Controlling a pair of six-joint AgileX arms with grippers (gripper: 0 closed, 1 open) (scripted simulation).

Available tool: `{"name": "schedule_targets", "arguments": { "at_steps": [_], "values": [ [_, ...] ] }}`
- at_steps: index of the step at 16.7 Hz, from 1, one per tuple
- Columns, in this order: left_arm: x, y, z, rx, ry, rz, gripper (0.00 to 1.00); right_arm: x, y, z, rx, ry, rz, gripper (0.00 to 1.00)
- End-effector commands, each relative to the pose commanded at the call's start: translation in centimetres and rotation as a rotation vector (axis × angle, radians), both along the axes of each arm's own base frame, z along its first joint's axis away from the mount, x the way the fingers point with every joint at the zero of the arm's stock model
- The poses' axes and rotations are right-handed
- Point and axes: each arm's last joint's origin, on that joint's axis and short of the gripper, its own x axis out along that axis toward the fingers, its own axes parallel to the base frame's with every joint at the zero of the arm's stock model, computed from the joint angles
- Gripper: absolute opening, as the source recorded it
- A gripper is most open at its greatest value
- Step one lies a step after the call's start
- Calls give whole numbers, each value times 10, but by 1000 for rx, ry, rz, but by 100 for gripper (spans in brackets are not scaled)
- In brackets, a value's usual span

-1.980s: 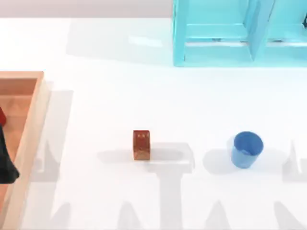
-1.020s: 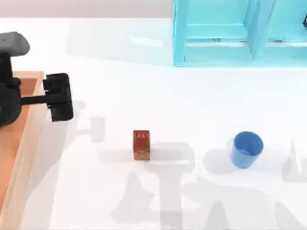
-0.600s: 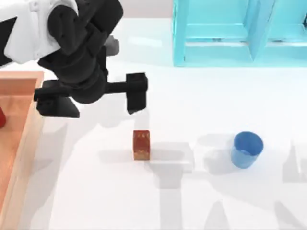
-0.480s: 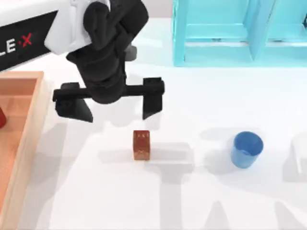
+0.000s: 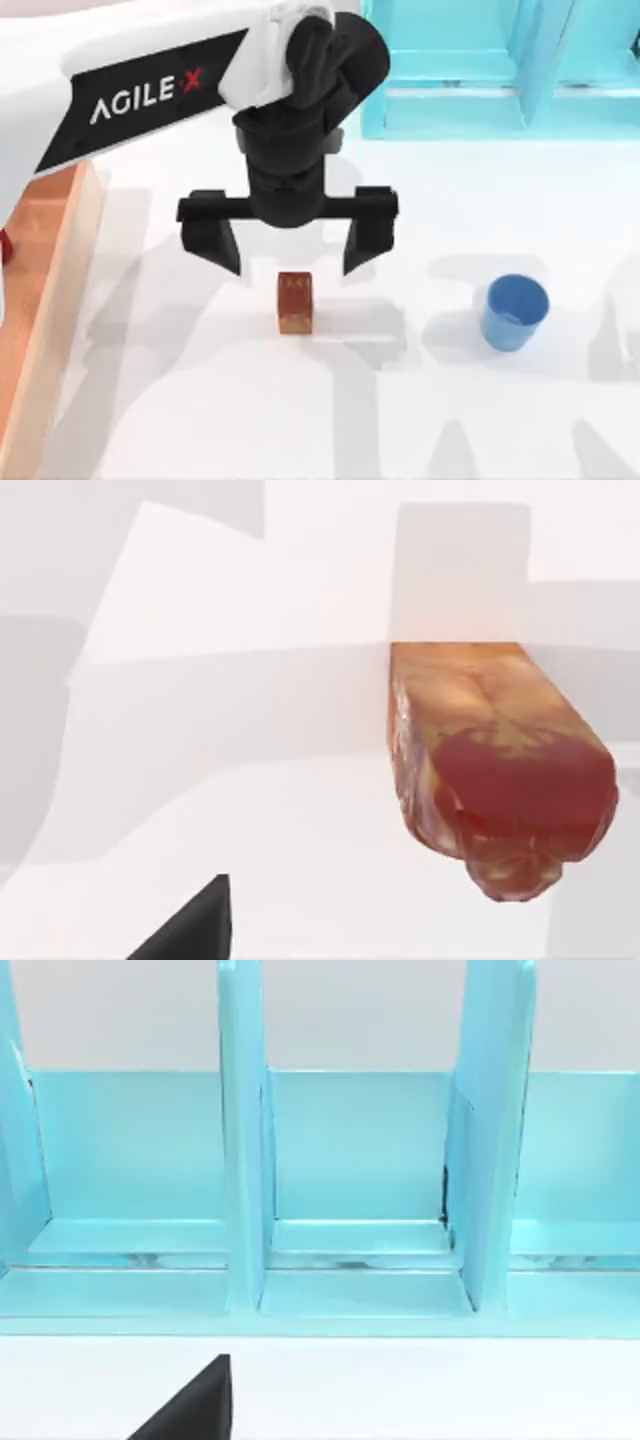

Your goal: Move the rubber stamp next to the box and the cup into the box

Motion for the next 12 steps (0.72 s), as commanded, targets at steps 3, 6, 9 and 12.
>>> {"name": "schedule_targets", "arguments": {
  "at_steps": [3, 6, 9, 12],
  "values": [
    [1, 2, 0, -1, -2, 4, 100, 0, 0, 0, 0, 0, 0, 100],
    [1, 1, -13, 2, 3, 0, 100, 0, 0, 0, 0, 0, 0, 100],
    [2, -1, -44, -3, -4, 0, 100, 0, 0, 0, 0, 0, 0, 100],
    [1, 0, -73, -3, -3, 0, 100, 0, 0, 0, 0, 0, 0, 100]
  ]
}}
